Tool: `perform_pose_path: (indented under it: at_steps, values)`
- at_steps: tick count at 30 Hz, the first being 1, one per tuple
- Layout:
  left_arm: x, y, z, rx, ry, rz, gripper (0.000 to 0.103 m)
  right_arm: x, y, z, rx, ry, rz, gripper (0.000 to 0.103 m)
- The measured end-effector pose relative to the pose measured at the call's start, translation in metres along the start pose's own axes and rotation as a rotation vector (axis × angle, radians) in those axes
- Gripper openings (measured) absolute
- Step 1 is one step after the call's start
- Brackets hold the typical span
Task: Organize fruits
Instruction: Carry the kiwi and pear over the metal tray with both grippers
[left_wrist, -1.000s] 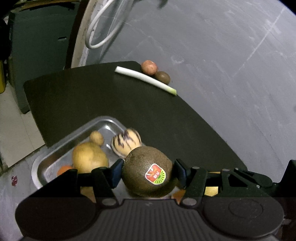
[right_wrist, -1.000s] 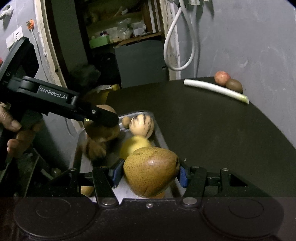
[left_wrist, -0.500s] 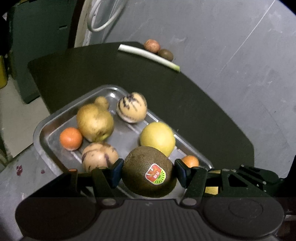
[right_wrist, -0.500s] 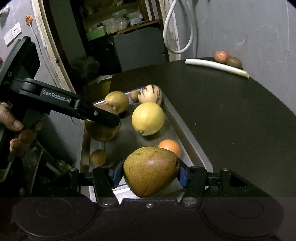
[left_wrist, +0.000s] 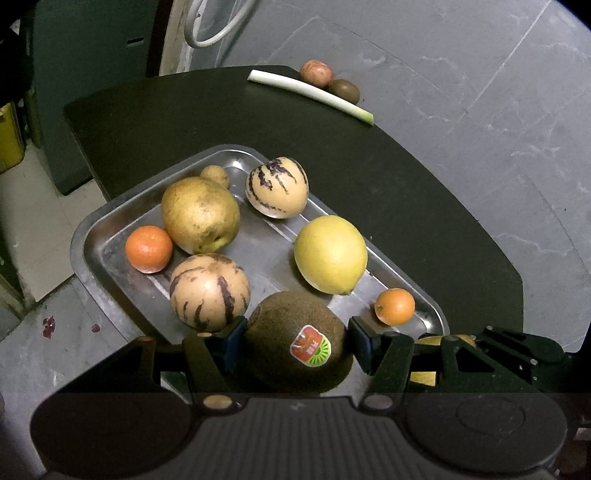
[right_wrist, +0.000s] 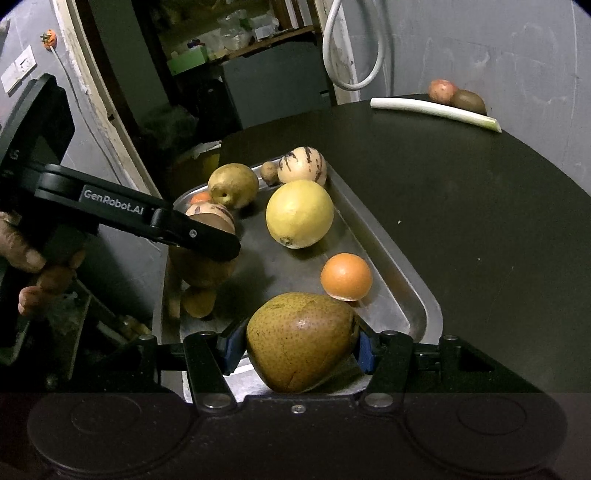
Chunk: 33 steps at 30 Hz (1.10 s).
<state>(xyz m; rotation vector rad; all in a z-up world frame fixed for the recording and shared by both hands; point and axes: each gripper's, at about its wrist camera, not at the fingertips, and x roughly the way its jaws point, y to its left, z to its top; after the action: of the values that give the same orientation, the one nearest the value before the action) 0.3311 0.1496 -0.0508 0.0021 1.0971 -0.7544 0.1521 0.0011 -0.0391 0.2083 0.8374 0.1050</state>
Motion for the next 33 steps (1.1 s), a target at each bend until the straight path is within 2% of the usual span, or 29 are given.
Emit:
perform_pose_path:
  at_steps: [11, 33]
  values:
    - [0.0084, 0.0053, -0.0064, -0.028, 0.022, 0.032, 0.063, 0.0034, -0.0015, 0.0004, -0.018, 0.008, -0.006, 0.06]
    - [0.0085, 0.0089, -0.006, -0.063, 0.022, 0.026, 0.064, 0.0037, -0.0031, 0.0031, -0.002, -0.005, -0.023, 0.062]
